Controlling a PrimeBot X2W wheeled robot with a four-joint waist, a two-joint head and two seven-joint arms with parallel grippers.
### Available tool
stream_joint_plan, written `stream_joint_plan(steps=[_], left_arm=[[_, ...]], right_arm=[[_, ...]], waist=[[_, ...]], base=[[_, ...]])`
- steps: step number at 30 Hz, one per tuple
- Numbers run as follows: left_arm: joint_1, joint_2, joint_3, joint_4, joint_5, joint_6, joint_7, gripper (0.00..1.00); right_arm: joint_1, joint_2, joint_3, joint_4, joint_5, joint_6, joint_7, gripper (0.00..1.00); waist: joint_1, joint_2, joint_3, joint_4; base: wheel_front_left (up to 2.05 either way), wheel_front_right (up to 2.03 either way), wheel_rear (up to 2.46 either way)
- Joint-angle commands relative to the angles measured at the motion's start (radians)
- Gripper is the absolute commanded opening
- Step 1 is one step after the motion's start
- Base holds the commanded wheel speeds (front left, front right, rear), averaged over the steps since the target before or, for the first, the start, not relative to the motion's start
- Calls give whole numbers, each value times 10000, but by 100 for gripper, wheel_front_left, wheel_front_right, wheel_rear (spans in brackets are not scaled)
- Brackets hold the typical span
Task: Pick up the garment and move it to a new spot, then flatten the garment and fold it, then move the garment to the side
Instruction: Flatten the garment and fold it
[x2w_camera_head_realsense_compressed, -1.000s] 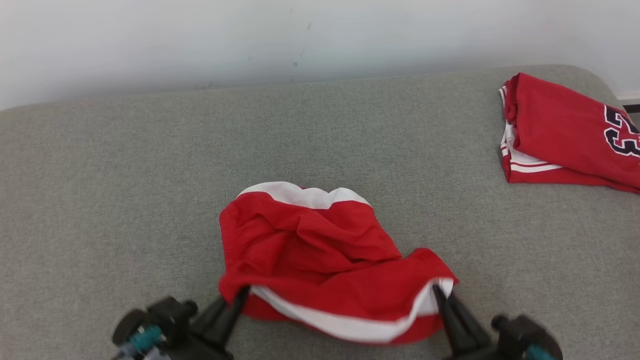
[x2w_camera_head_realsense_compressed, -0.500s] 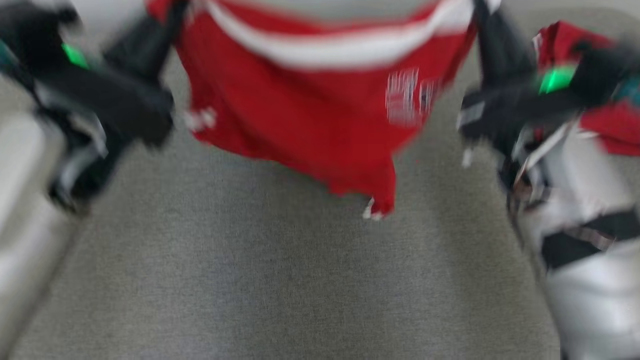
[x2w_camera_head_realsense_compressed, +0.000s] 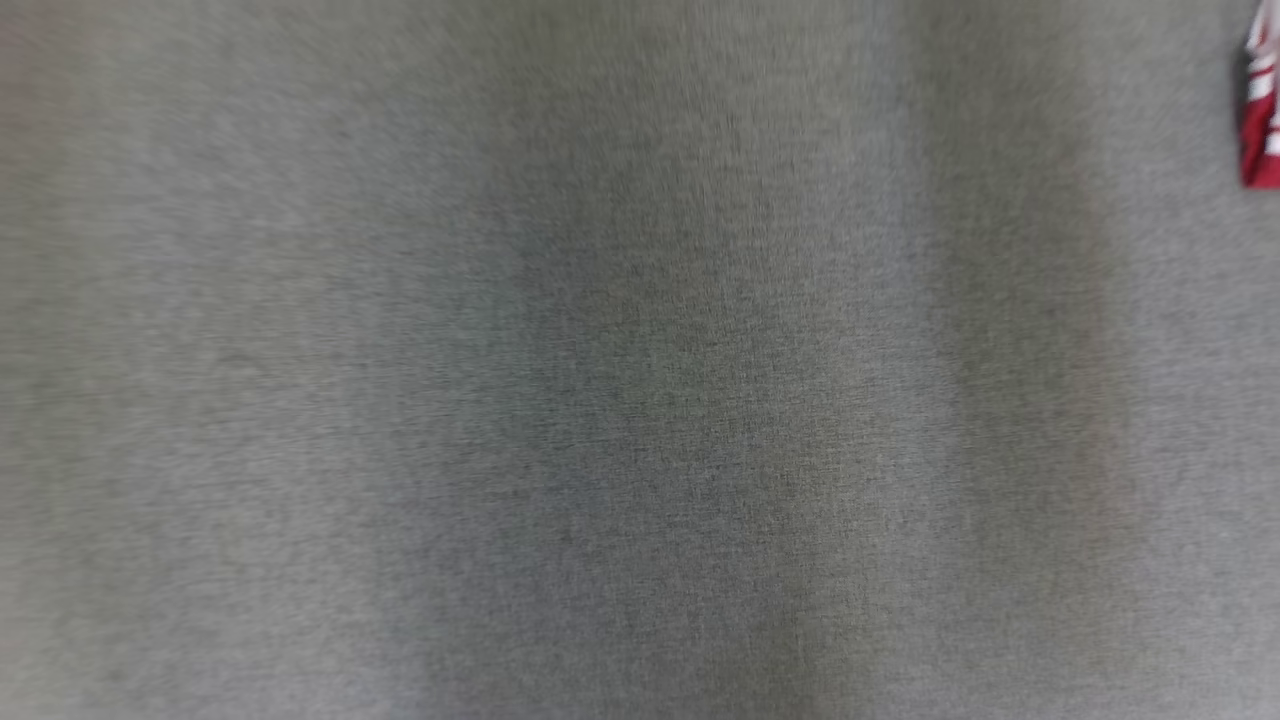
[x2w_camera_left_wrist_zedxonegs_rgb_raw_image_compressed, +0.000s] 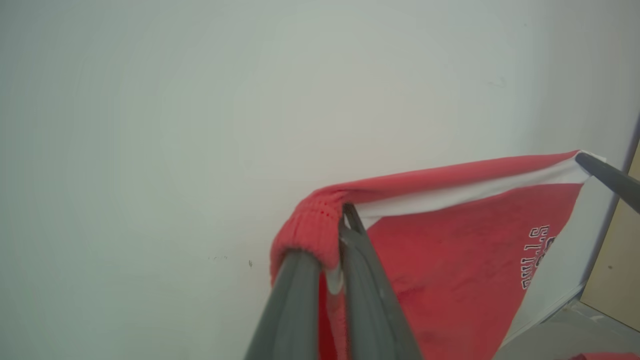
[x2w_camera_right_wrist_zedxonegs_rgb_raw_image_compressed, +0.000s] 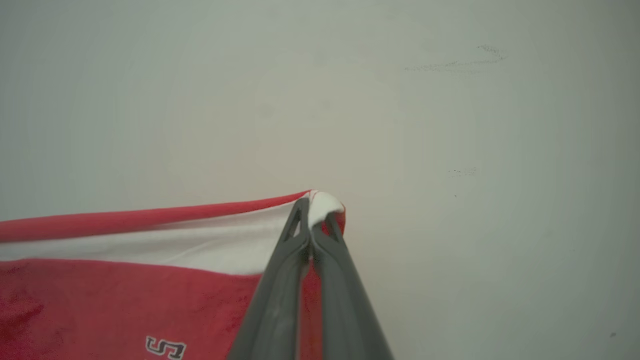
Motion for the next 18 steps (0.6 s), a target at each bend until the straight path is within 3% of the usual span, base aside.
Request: stream_joint_plan(steps=[1,8,18], left_arm=[[-528,-45,-236,356,-8,25,-33,0],[-1694,-209,-1259,1084,-418,25,-333,0],[-1265,95,-2441,1393,-1145,25,-944,0]], right_arm=[[-607,1,-187,512,-333,-26,-91,0],[-1891,109,-693,2004,-1017,-26,-578,0],[-1690,160,-795,3285,-1232,-26,-1338,0]], waist=[[-4,-3,1084,-322],[-4,-3,1431,-415],[-4,-3,1744,-540]], base=[[0,0,0],[0,0,0],[0,0,0]])
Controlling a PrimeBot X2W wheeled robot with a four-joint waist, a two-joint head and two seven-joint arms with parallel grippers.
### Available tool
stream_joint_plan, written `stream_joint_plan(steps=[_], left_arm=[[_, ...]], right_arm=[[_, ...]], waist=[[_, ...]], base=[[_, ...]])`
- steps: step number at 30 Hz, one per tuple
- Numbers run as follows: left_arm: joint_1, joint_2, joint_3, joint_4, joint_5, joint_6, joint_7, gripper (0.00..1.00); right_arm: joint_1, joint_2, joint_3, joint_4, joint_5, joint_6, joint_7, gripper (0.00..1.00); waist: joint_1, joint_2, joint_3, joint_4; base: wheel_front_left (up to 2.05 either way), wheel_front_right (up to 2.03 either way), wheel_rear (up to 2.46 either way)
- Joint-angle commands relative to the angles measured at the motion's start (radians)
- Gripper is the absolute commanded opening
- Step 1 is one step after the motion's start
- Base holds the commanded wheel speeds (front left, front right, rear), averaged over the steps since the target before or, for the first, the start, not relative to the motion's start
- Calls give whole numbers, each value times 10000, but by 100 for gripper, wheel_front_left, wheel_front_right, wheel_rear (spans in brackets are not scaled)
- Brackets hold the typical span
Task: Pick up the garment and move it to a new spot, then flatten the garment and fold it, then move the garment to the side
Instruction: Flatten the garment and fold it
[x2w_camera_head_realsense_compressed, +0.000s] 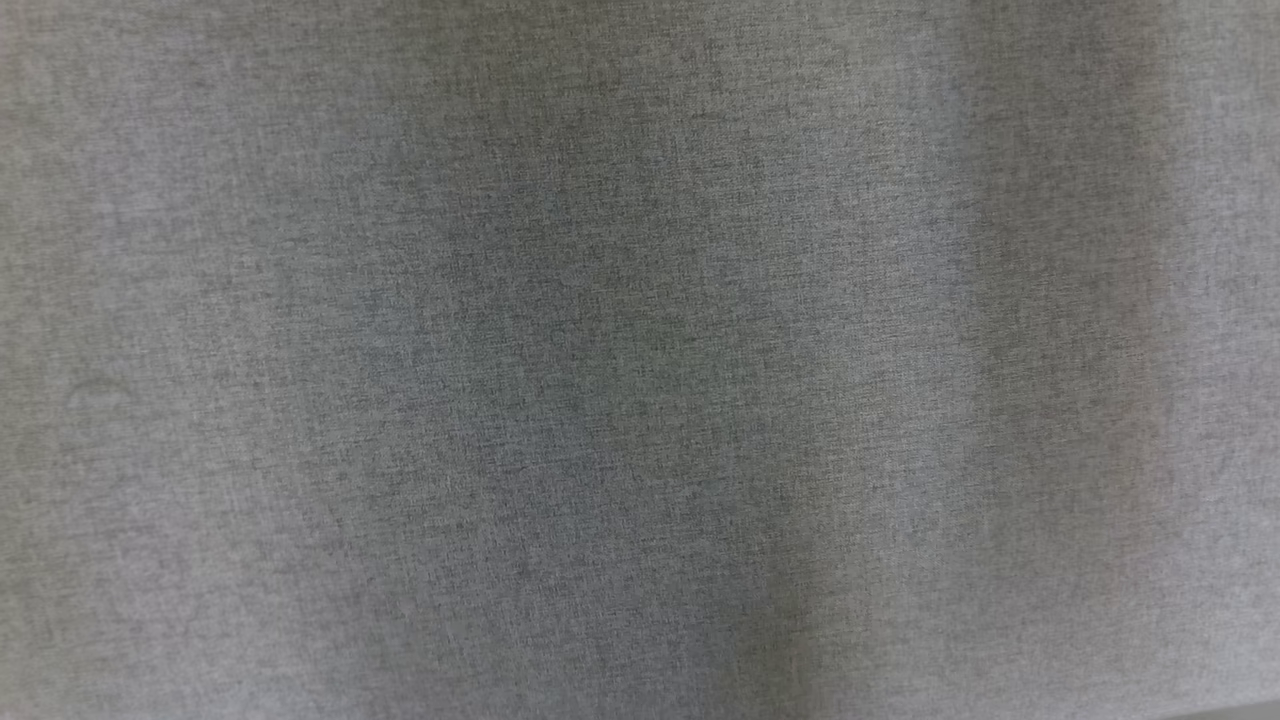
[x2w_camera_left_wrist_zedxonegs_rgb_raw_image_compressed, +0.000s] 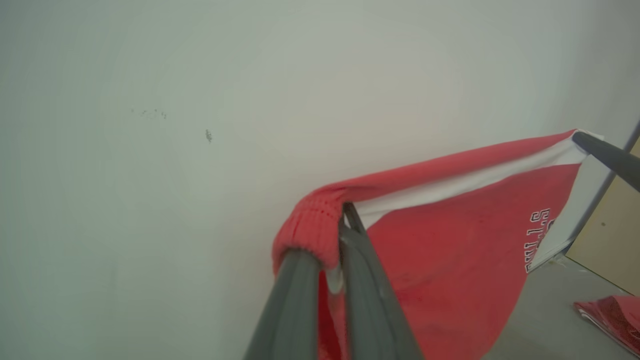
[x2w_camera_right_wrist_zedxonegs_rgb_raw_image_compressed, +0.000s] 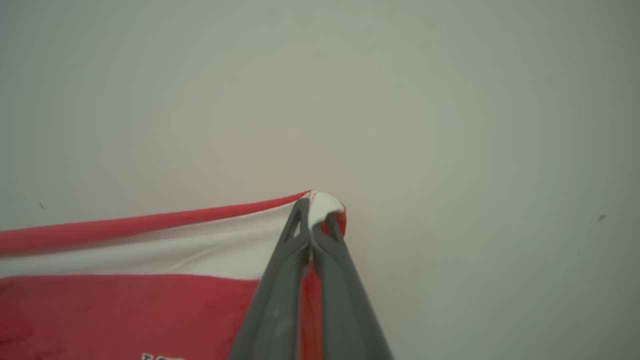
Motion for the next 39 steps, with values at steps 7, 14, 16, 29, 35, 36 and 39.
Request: stream_joint_plan(steps=[7,14,16,29,35,36,39], left_arm=[[1831,633,-930,-1309,-733,21,-1357,0],[5471,1845,-793,-3578,-1522,69,-2141,0],[6633,2044,-367,-4292,-1303,345,-2174,0],[14187,983,1738,-7204,1072,1249,-2165,0],[16276,585,1782,-7107,1649,1021,-2161,0],[16546,522,1830,-7066,1733,1007,-2162,0],[17092,343,1838,-7030,1866,954,-2162,0]], right_arm=[[1600,47,1099,86,921,-26,-947,0],[5530,-568,2893,-2085,2825,-26,-1261,0],[6913,-878,3287,-3128,3368,-26,-1221,0],[15570,-1779,2880,-9524,3574,-26,416,0],[18520,-1424,2581,-11100,3280,-24,1192,0],[18928,-1386,2503,-11312,3193,-26,1271,0],[19716,-1331,2300,-11671,3087,-26,1405,0]], waist=[[-1,-2,-606,-50],[-1,-2,-1709,-16],[-1,-2,-1964,-31],[-1,-2,-3640,62],[-1,-2,-4450,118],[-1,-2,-4569,126],[-1,-2,-4797,179]], base=[[0,0,0],[0,0,0],[0,0,0],[0,0,0],[0,0,0],[0,0,0],[0,0,0]])
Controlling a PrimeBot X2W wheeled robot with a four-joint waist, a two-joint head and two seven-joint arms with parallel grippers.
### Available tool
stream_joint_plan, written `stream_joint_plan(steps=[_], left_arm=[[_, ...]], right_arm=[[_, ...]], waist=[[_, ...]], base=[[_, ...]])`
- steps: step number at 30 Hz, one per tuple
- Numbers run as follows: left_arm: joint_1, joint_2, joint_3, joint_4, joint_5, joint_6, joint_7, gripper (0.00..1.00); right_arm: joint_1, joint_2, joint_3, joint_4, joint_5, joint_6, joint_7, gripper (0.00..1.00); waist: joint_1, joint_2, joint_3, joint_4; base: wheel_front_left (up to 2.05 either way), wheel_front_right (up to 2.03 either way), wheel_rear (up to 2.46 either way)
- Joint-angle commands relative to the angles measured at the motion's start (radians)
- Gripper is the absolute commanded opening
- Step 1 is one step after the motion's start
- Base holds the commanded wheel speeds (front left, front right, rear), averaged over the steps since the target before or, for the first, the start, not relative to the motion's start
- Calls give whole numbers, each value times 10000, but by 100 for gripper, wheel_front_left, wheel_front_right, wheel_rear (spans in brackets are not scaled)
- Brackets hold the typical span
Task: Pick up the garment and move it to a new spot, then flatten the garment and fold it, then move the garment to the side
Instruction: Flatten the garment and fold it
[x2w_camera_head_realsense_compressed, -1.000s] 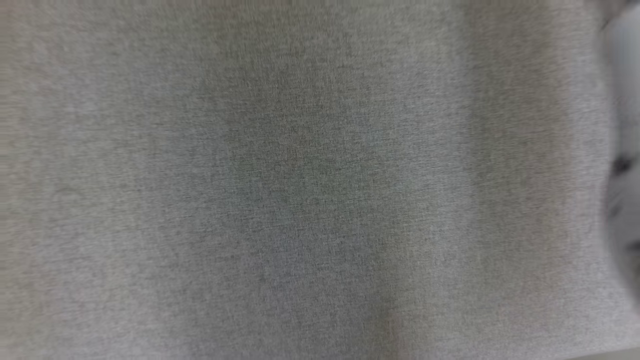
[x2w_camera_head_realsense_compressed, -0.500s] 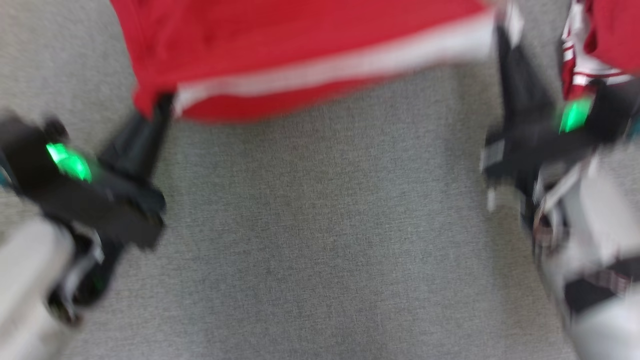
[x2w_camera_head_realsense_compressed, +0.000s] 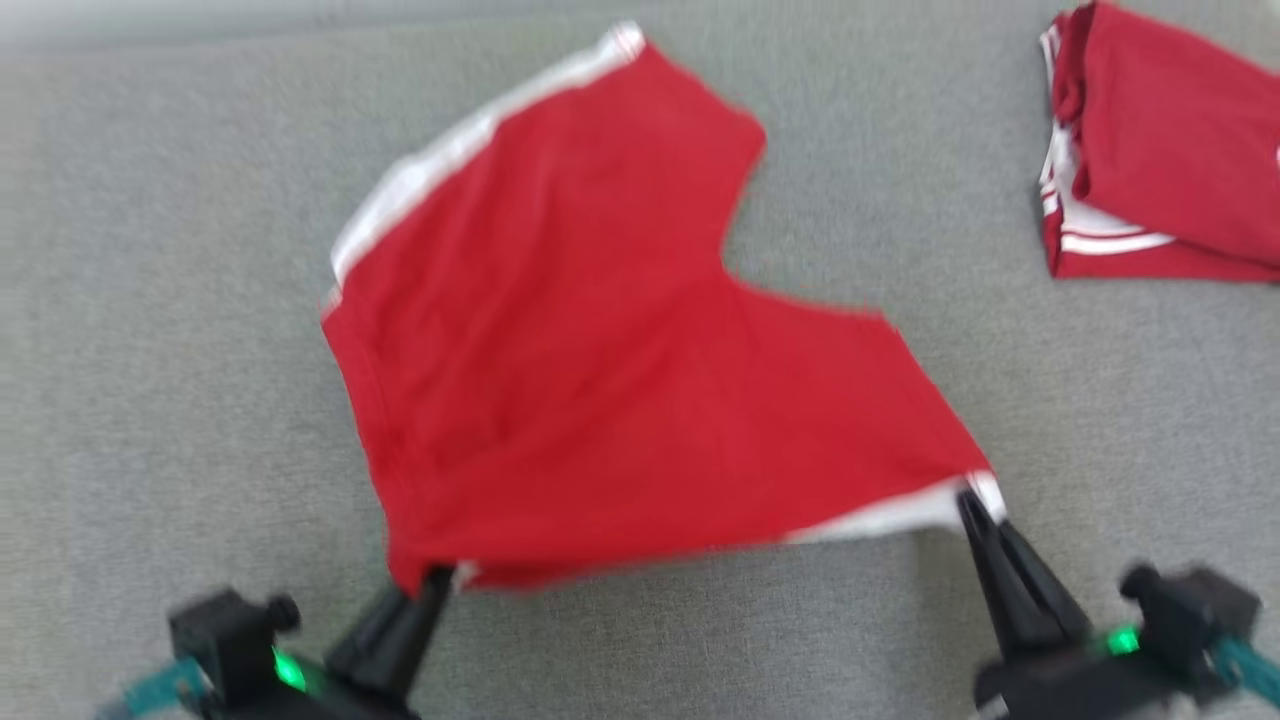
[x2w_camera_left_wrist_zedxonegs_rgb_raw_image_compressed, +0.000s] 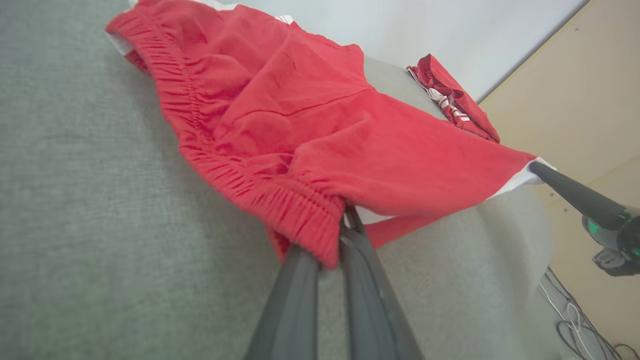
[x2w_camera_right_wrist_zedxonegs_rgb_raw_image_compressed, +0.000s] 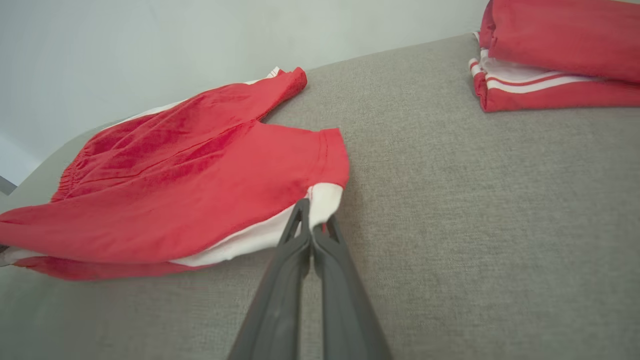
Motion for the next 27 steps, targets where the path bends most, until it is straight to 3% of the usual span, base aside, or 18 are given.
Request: stream_joint_plan(steps=[1,8,14,20,27], left_arm=[[180,-59,-6,7,121,-45,-1,0],[1676,-496,-4,17,510,-98,-1,0],[1618,-938,-55,169,823,-250,-2,0],[1130,-1424,299,87,1280,-392,-2,0],[31,-2016,800,403,1487,-599,0,0]], right_arm=[[208,34,-76,-76,-95,-26,1,0],[2320,492,-1003,-1233,-93,-26,513,0],[2505,622,-1305,-1349,-5,-26,663,0],[1239,215,-1405,-1149,-38,-26,764,0],[-1814,-416,-889,32,-215,-25,1198,0]], waist=[[4,2,-486,121],[4,2,-1117,273],[4,2,-1260,523],[4,2,-1142,784],[4,2,-672,1389]], base=[[0,0,0],[0,0,0],[0,0,0],[0,0,0],[0,0,0]])
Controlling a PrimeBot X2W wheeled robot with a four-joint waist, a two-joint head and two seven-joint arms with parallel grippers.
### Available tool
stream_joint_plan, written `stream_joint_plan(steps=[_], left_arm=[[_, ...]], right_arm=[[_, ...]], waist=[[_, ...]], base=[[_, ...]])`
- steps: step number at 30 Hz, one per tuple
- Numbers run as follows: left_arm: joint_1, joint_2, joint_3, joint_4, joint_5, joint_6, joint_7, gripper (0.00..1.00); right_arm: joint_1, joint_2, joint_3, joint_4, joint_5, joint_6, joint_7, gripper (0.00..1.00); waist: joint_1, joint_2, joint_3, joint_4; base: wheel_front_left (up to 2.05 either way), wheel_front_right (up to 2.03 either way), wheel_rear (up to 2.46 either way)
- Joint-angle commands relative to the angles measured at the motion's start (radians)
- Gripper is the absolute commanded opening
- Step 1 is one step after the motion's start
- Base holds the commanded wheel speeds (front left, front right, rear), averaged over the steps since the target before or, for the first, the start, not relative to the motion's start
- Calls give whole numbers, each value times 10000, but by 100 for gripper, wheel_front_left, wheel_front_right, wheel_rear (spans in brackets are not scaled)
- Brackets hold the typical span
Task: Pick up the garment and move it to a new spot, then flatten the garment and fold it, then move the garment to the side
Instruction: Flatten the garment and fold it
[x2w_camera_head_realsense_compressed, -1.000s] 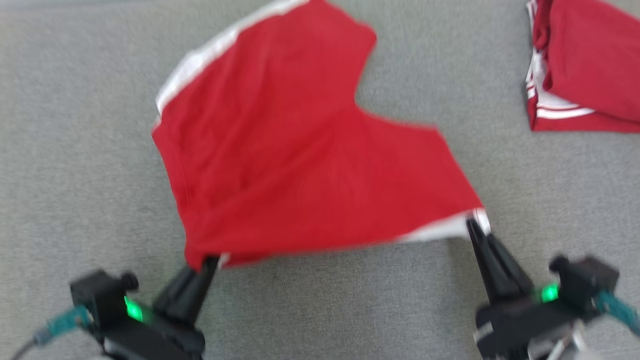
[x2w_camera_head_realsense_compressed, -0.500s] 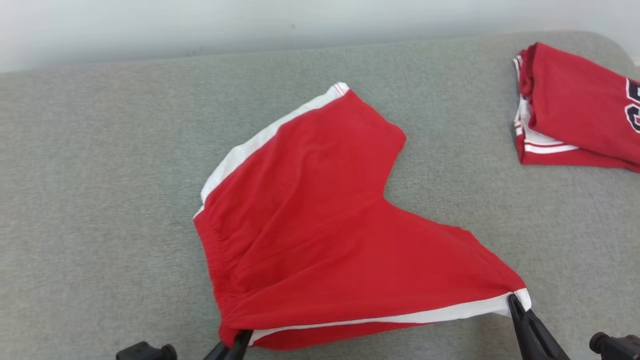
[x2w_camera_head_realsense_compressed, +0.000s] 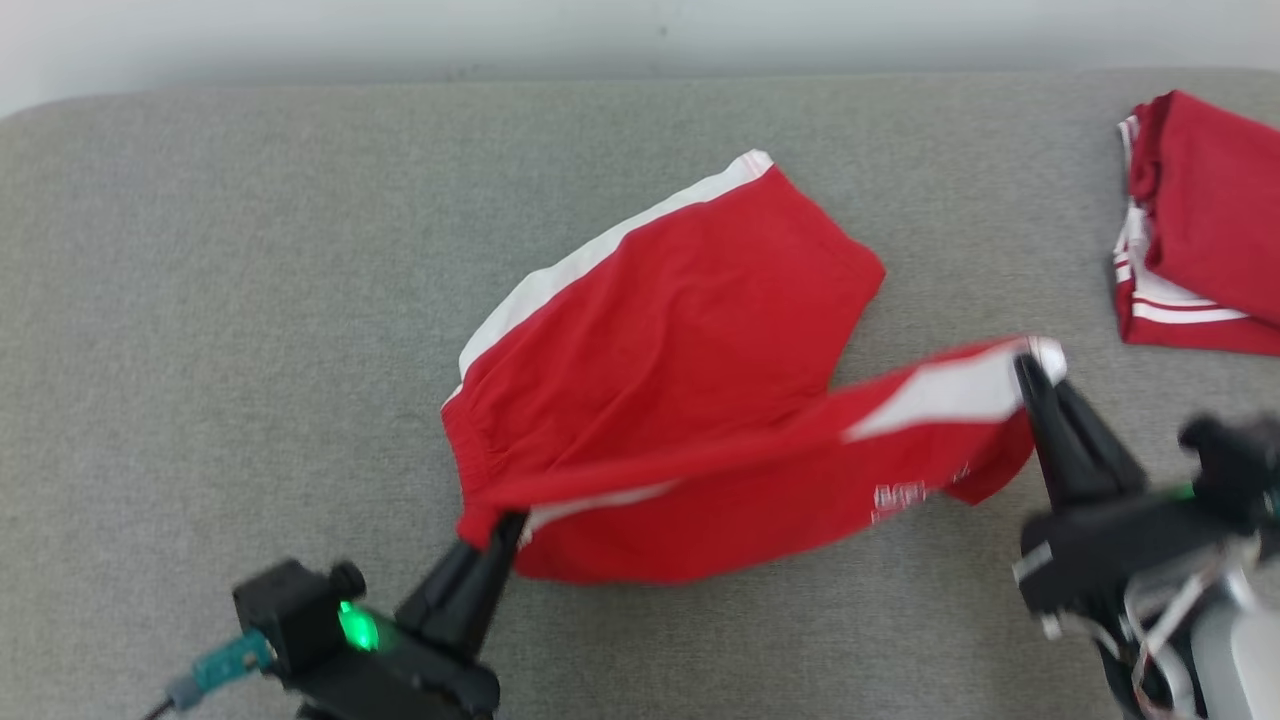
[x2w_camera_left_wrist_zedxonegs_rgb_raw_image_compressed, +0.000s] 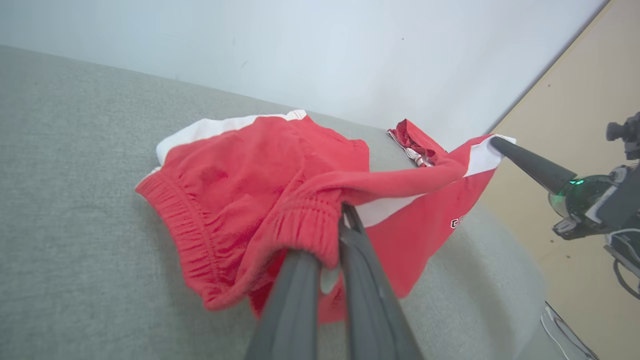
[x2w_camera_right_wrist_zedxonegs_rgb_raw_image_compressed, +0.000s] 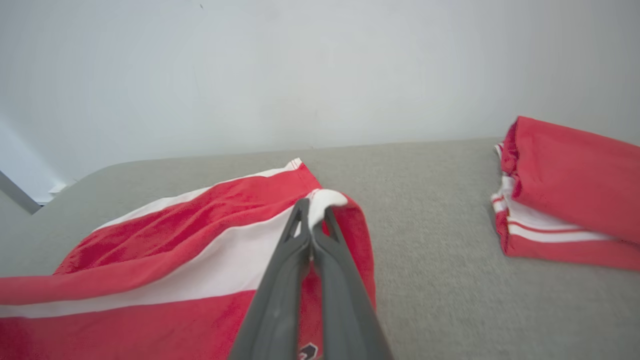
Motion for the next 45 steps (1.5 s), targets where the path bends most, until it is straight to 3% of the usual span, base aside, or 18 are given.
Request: stream_joint_plan(steps=[1,5,14,25,26,27,28,29,36,45], left_arm=[[-456,-165,236,191,56,-63,2,0],[-1375,-534,630,923,10,-195,2,0],[-3485,-1200,762,2833,-310,-338,1,0],[-4481,-1490,464,3580,-592,-339,1,0],[-4506,-1512,476,3617,-579,-340,1,0],[-4499,-1528,445,3685,-595,-340,1,3],[-4507,-1542,535,3702,-552,-339,0,47],[-4456,-1538,538,3739,-474,-340,1,100],[-3573,-1426,1181,3409,617,-340,1,100],[-1603,-1566,3207,2134,2315,-340,1,100]], right_arm=[[-984,-136,227,447,-74,-25,103,0],[-3116,-223,552,1919,-204,-25,210,0],[-7285,401,1145,6543,-799,-25,-280,0],[-9589,810,1254,10395,-1504,-26,-1532,0],[-9697,836,1309,10620,-1538,-26,-1677,15],[-9780,855,1370,10827,-1554,-25,-1826,66],[-9839,855,1432,11025,-1524,-26,-1962,100],[-9862,838,1500,11217,-1486,-26,-2076,100],[-9350,263,2516,11583,-906,-26,-2798,100],[-8355,-689,3182,11641,308,-26,-2787,100]], waist=[[-1,-1,413,373],[-1,-1,857,762],[-1,-1,1726,1255],[-1,-1,2167,1497],[-1,-1,2170,1500],[-1,-1,2148,1491],[-1,-1,2107,1482],[-1,-1,2044,1474],[-1,-1,1415,1454],[-1,-1,990,1748]], base=[[0,0,0],[0,0,0],[0,0,0],[0,0,0],[0,0,0],[0,0,0],[0,0,0],[0,0,0],[0,0,0],[0,0,0]])
